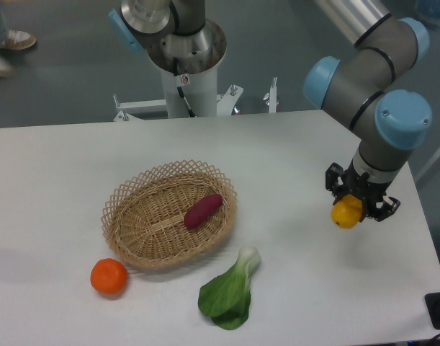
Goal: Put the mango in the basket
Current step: 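Carry the held yellow mango with the gripper over the wicker basket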
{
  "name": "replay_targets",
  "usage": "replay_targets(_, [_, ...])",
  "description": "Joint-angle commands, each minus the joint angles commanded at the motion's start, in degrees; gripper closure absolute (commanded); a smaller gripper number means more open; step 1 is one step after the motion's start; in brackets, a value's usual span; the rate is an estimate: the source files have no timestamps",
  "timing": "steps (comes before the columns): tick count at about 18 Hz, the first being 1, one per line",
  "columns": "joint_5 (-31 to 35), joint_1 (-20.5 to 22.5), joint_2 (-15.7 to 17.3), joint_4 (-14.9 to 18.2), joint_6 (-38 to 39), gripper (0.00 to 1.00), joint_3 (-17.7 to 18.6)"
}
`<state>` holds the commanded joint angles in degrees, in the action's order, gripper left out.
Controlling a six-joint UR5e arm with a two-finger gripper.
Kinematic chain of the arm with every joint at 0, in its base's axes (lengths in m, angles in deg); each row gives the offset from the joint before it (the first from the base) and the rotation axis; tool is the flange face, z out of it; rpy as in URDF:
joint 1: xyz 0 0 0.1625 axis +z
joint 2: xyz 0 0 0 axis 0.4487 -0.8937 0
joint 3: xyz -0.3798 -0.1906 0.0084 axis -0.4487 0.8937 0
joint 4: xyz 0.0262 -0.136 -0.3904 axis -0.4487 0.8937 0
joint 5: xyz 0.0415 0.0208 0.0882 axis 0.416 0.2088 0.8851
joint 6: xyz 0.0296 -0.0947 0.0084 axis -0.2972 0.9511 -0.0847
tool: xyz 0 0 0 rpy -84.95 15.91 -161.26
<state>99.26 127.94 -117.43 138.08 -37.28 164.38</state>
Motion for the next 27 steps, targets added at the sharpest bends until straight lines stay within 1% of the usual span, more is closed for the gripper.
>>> replay_targets(6, [-0.1, -0.2, 0.1, 0.0, 0.6, 0.43, 0.0])
replay_targets(11, [0.1, -1.1, 0.1, -0.2, 1.1, 0.43, 0.5])
replay_targets(15, [0.4, -3.9, 0.8, 0.4, 5.3, 0.44, 0.9])
replay_targets(17, [-0.3, -5.3, 2.0, 0.4, 7.8, 0.44, 2.2])
replay_targets(20, [-0.7, -8.0, 2.7, 0.2, 13.9, 0.44, 2.6])
replay_targets(23, [-3.2, -10.2, 2.8, -0.1, 20.4, 0.44, 2.5])
replay_targets(27, [-3.6, -16.2, 3.2, -0.2, 26.4, 0.44, 2.7])
